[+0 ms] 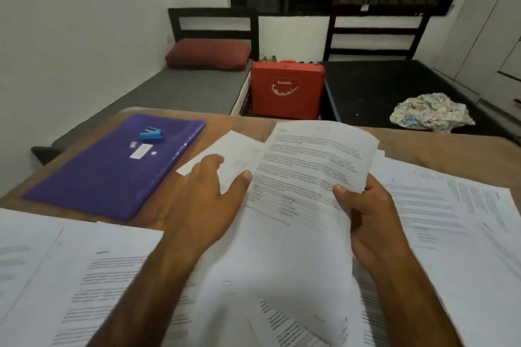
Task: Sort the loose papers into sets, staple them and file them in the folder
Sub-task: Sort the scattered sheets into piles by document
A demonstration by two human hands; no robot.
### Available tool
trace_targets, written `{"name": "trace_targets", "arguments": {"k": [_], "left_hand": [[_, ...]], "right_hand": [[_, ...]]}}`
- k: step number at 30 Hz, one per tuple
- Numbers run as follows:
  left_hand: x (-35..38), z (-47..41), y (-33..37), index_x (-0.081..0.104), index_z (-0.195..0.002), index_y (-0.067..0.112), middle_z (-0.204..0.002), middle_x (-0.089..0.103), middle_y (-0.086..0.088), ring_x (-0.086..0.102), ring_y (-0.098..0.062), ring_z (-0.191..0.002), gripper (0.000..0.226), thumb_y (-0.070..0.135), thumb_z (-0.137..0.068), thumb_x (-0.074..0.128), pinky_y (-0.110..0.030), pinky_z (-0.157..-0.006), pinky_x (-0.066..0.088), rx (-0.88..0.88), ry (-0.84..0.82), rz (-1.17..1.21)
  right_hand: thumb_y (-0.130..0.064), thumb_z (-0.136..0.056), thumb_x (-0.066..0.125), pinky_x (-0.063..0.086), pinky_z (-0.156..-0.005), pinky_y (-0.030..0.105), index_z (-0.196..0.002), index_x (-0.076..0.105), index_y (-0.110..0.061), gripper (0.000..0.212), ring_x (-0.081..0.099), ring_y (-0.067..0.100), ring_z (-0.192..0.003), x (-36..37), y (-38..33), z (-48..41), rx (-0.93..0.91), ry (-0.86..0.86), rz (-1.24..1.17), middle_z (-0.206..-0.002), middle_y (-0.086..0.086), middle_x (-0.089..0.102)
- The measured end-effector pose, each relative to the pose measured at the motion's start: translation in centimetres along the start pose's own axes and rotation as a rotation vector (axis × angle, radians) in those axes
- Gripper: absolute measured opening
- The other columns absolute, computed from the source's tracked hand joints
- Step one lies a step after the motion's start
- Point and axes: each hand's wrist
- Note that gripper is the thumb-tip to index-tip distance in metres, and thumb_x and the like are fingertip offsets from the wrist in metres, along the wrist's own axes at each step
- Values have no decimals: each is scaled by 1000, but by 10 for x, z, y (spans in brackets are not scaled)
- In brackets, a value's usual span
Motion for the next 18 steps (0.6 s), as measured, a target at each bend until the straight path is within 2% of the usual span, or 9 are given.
{"name": "trace_targets", "arguments": {"k": [3,7,10,12,14,16,18], "left_hand": [[-15,6,-3,40,-148,38,-145,53,17,57,-17,-129,87,82,-75,57,-50,-108,49,-88,-139,266],[-26,23,0,55,-132,36,-115,73,20,74,-10,-97,65,58,-74,73,-28,-79,59,-122,-170,593],[-29,32,3,61,-121,34,-109,77,17,77,-13,-95,48,46,-79,78,-43,-88,63,-86,-147,642],[-30,39,9,63,-115,34,-109,76,17,77,-15,-96,41,47,-79,78,-44,-88,63,-36,-135,630],[-26,48,19,62,-111,35,-107,75,20,76,-11,-93,32,42,-83,77,-31,-81,64,15,-123,645],[-17,59,36,60,-105,35,-97,73,26,74,-2,-86,22,32,-89,76,-14,-65,58,66,-129,667],[0,70,57,60,-105,34,-91,73,29,74,1,-87,21,28,-91,75,-13,-62,56,97,-172,691]], "right_hand": [[3,-94,54,52,-97,66,-139,59,-11,47,69,43,-116,3,-9,12,20,-110,-38,-132,16,70],[1,-94,54,50,-97,68,-139,59,-13,48,69,46,-116,11,-28,27,-4,-170,25,-133,17,69],[3,-93,55,52,-95,66,-137,61,-12,47,70,45,-112,13,-45,41,-24,-151,75,-129,17,71],[4,-94,55,52,-97,66,-137,61,-13,47,71,44,-112,9,-56,52,-38,-123,106,-128,16,72],[4,-96,57,56,-94,60,-134,63,-17,44,73,40,-110,3,-69,64,-56,-79,172,-124,11,74],[0,-97,62,60,-90,56,-128,65,-22,38,76,34,-104,-11,-84,78,-70,0,264,-117,5,77],[-4,-96,68,63,-82,49,-124,63,-27,36,78,27,-96,-34,-99,93,-82,108,347,-110,0,79]]}}
Point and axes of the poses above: each hand's wrist, its own z-axis away from the middle knuckle, its own x-axis out of the palm, y = z × x
